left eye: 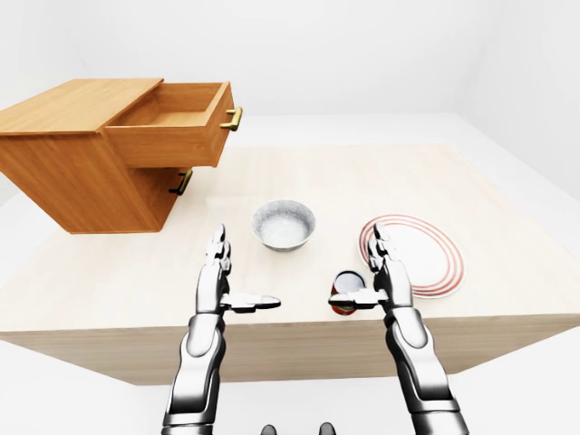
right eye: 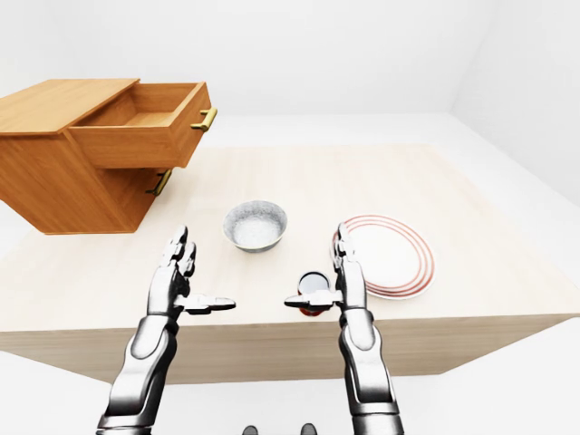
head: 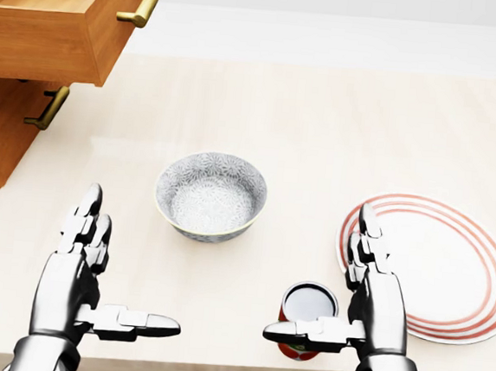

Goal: Put the bowl on top of the cabinet.

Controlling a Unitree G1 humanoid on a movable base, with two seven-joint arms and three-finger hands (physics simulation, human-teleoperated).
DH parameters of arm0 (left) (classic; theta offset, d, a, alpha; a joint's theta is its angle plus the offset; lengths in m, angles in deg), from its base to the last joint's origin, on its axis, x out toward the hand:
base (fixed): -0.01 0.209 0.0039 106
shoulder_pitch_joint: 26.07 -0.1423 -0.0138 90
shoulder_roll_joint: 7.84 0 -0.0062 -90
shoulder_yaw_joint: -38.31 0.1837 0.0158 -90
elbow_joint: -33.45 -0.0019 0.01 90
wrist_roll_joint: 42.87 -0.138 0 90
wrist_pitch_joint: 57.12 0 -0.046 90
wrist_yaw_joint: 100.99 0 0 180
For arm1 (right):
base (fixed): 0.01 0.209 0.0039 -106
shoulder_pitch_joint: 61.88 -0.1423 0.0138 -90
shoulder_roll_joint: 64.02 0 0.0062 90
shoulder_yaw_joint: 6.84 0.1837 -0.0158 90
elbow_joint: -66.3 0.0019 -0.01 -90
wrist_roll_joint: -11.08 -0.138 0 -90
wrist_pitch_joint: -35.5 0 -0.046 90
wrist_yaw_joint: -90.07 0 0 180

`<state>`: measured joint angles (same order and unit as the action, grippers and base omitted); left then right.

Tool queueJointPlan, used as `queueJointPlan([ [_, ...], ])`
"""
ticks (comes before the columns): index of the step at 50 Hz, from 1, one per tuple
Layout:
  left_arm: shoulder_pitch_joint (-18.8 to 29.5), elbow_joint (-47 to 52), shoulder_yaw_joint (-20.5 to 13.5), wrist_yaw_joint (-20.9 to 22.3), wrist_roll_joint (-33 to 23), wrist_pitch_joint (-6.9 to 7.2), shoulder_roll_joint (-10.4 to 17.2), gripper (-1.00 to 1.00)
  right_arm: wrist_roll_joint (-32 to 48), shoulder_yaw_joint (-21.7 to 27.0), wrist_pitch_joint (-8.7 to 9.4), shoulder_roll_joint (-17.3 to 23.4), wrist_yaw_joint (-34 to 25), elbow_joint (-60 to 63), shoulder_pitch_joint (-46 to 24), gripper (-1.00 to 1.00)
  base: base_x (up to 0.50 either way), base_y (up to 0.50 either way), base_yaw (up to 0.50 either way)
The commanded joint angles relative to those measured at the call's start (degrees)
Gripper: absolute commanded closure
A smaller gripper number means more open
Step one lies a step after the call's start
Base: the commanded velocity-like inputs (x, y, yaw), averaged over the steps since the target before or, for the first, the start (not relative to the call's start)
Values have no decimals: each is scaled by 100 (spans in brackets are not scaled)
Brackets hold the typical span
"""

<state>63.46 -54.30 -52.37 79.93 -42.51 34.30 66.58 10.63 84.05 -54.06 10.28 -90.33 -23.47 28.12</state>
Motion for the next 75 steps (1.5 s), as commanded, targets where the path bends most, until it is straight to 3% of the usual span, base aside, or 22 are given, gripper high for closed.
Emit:
queueJointPlan([
  [1, -161, 553, -92, 206, 12, 303, 68, -100, -5, 81, 111, 33, 22, 34, -14, -100, 0, 0, 0],
  [5, -194, 654, -111, 250, 26, 358, 67, -100, -3, 67, 94, 37, 9, 0, -23, -100, 0, 0, 0],
  [27, -485, 1327, 14, 446, -70, 358, 52, -100, 88, 21, 232, 20, 107, -82, -95, -100, 0, 0, 0],
  [31, -572, 1387, -14, 484, -51, 358, 40, -100, 113, -15, 164, 20, 73, -82, -78, -100, 37, 0, 0],
  [42, -529, 1397, -76, 505, 22, 358, 38, -100, 147, -22, 219, 17, 64, -91, -89, -100, 50, 0, 0],
  [65, -594, 1470, -59, 535, -2, 358, 39, -100, 161, -26, 158, 6, 73, 57, 2, -100, 50, 0, 0],
  [75, -691, 1962, 61, 534, -210, 357, 15, -100, 120, 0, 117, 8, 102, 16, -16, -100, 0, 0, 0],
])
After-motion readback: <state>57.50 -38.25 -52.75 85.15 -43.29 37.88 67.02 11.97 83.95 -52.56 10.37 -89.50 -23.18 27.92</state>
